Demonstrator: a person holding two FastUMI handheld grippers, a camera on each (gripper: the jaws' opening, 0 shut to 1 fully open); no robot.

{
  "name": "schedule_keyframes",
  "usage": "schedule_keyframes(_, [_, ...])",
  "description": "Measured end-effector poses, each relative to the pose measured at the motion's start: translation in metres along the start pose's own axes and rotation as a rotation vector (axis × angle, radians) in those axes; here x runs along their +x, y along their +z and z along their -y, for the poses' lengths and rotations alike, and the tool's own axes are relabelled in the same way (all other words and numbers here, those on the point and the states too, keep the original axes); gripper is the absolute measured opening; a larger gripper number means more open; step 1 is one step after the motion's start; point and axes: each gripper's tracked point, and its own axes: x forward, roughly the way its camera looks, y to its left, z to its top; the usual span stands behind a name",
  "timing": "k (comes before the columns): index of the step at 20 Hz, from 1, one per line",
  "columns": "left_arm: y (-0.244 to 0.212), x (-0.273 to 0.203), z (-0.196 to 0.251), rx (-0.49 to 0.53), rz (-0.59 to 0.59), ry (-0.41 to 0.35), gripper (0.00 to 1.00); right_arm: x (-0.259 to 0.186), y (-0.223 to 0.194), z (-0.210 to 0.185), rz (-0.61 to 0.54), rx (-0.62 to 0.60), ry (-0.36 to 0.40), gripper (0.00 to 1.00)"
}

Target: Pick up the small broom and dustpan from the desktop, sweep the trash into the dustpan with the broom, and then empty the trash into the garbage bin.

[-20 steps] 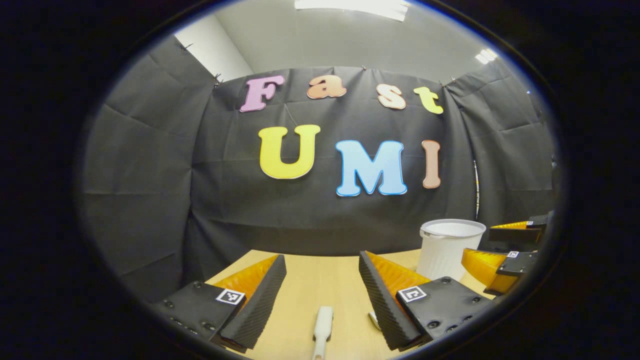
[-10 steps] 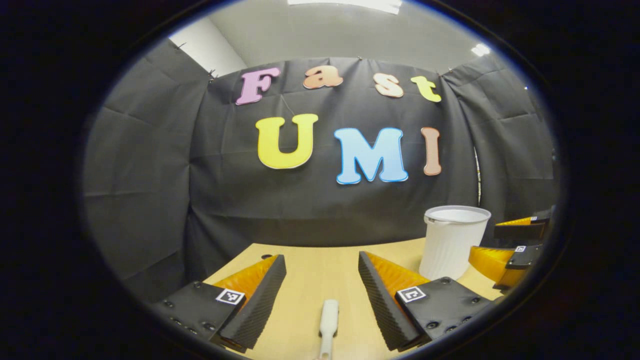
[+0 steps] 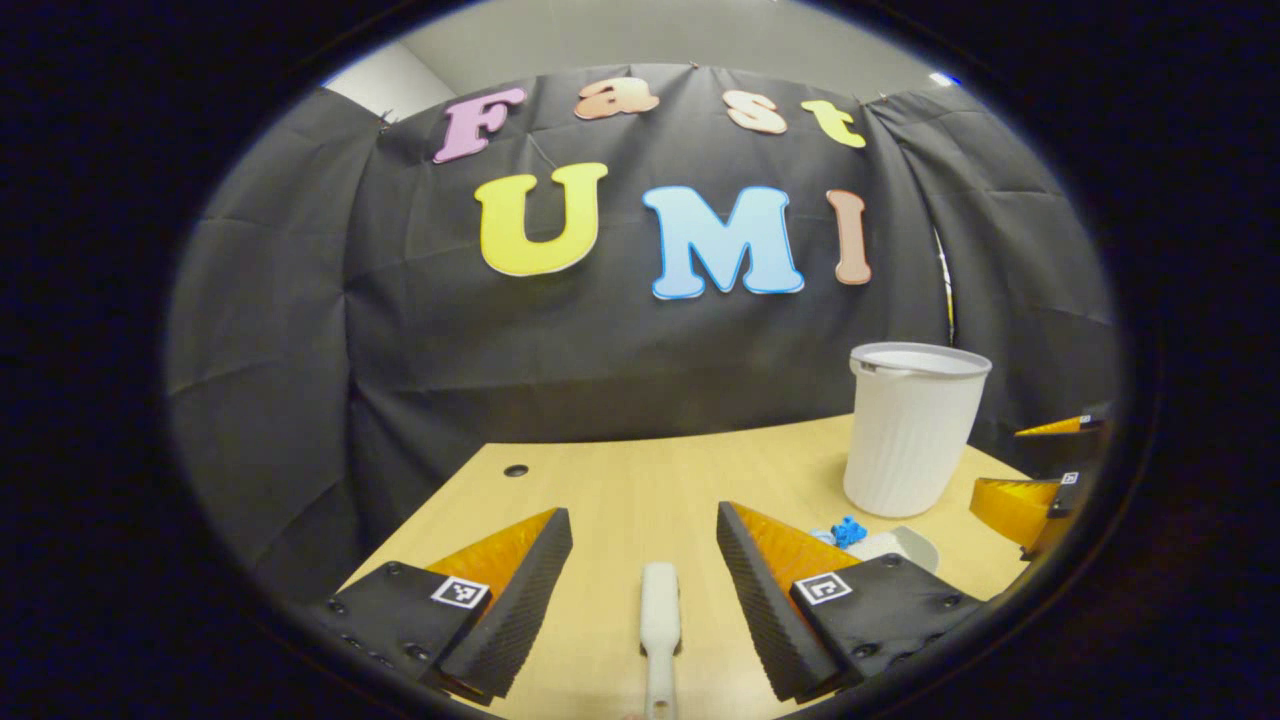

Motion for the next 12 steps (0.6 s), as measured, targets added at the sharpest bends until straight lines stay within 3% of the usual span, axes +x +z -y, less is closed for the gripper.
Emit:
schedule_keyframes(11, [-0.114,0.037,0.016,0.068,-0.3,-0.093,0.99,0.022,-0.074,0.0,-0.243,0.015,-0.011,0.96])
schedule_keyframes(12, [-0.127,0.038,0.016,0.061,-0.333,-0.094,0.92,0.021,-0.085,0.0,-0.278,0.02,-0.007,0.96])
